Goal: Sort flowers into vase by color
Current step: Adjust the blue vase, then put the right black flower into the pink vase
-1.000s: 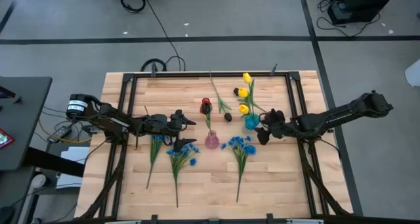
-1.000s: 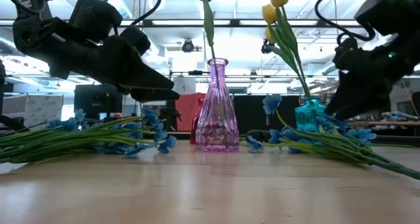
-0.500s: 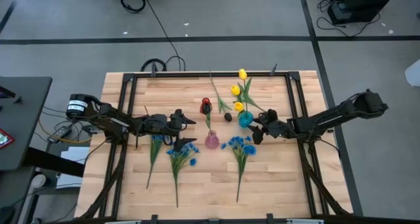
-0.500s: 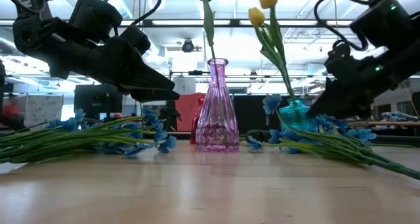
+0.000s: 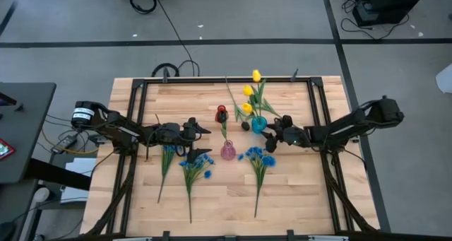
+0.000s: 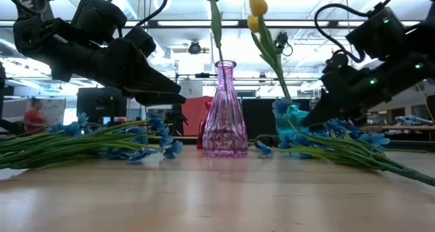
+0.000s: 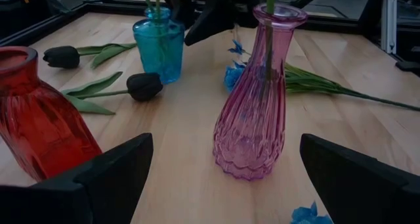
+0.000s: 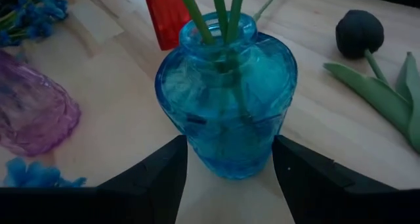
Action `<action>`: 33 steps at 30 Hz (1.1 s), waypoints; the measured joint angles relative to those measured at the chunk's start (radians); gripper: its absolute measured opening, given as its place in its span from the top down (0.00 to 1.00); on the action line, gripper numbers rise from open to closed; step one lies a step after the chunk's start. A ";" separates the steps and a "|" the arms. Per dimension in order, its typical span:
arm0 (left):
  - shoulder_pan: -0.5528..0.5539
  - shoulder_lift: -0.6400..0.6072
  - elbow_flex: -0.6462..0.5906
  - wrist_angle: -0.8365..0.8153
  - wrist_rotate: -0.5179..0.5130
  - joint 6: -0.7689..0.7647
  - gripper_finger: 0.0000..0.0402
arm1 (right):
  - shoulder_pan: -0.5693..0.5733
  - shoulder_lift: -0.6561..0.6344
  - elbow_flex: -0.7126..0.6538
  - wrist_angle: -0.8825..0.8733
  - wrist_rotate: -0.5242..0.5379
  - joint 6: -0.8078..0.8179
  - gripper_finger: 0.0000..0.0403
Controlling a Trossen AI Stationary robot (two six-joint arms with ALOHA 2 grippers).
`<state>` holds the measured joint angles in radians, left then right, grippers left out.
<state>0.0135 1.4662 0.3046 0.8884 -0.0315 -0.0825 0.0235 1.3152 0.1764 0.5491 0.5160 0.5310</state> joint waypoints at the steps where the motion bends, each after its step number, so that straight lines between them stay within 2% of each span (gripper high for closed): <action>1: 0.000 0.000 0.000 -0.002 0.000 0.000 0.02 | -0.007 0.012 0.003 0.009 -0.009 -0.009 0.42; 7: 0.000 0.000 0.000 -0.004 0.000 0.000 0.02 | -0.045 0.081 0.056 0.019 -0.046 -0.062 0.43; 12: 0.000 0.000 0.000 -0.024 0.000 -0.011 0.02 | -0.042 0.089 0.064 -0.014 -0.071 -0.070 0.43; 16: 0.000 0.000 0.000 -0.032 0.000 -0.011 0.02 | -0.030 0.054 0.064 -0.118 -0.065 -0.053 0.43; 21: 0.000 0.000 0.000 -0.029 0.001 -0.012 0.02 | -0.046 -0.055 0.068 -0.300 0.017 0.004 0.43; 24: 0.000 0.000 0.000 -0.030 0.001 -0.025 0.02 | -0.098 -0.121 0.117 -0.538 0.048 0.042 0.43; 27: 0.000 0.000 0.000 -0.024 0.001 -0.026 0.02 | -0.179 -0.141 0.172 -0.717 0.034 0.016 0.43; 33: 0.000 0.000 0.000 -0.013 0.001 -0.026 0.02 | -0.357 -0.121 0.188 -0.706 -0.075 -0.142 0.43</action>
<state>0.0135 1.4662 0.3050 0.8753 -0.0303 -0.1089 -0.3339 1.1945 0.3645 -0.1570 0.4410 0.3892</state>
